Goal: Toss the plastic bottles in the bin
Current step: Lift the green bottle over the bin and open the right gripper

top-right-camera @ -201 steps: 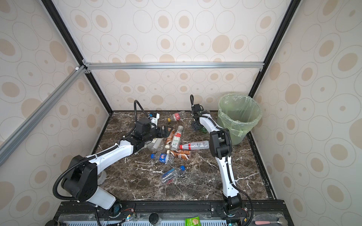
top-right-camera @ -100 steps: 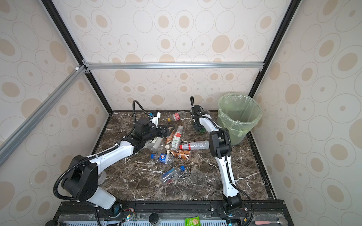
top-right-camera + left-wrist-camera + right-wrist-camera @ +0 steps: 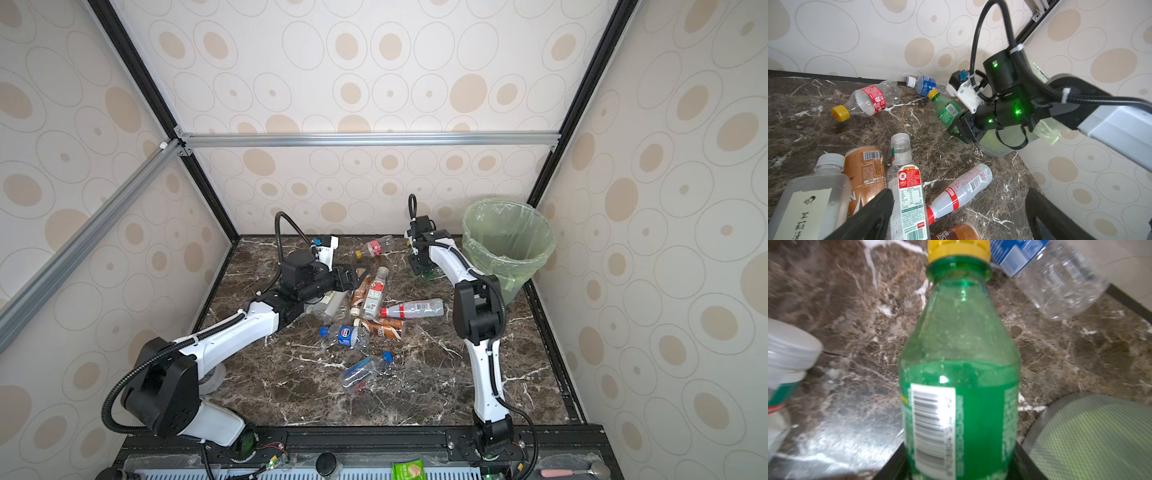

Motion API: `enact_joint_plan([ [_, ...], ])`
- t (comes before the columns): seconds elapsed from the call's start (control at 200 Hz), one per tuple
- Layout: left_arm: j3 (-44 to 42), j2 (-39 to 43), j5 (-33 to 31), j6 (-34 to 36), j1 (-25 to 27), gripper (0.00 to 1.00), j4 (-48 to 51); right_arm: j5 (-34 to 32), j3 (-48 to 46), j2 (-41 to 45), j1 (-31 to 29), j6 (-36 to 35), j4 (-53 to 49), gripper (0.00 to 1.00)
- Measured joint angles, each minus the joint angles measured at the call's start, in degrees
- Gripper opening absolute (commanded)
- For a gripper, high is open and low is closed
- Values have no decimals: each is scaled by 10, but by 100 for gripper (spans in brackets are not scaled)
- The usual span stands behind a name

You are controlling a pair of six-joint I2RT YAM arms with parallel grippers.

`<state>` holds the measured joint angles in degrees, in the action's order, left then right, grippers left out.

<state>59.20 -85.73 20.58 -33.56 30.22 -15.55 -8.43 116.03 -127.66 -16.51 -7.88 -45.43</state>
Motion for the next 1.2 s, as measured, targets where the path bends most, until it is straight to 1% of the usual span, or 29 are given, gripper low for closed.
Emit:
enact_joint_plan([
  [0.225,44,0,-21,22,30,99,20,14,-9,123,-23,36,3,38],
  [0.42,101,0,-28,32,30,99,34,19,-11,224,-28,61,20,38],
  [0.52,142,-1,-31,40,32,99,44,5,-11,276,-27,68,32,38],
  [0.66,193,-3,-35,51,38,99,45,-32,-14,349,-27,65,57,39],
  [0.735,210,-3,-37,54,43,99,40,-64,-18,389,-27,56,73,39],
  [0.86,214,-3,-38,59,50,99,31,-116,-42,453,-26,40,109,39],
  [1.015,214,-3,-41,62,59,99,23,-170,-107,538,-27,23,178,39],
  [1.105,214,-3,-42,63,62,99,21,-202,-143,565,-26,7,217,40],
  [1.195,214,-3,-42,63,63,99,18,-240,-141,551,-14,-3,220,41],
])
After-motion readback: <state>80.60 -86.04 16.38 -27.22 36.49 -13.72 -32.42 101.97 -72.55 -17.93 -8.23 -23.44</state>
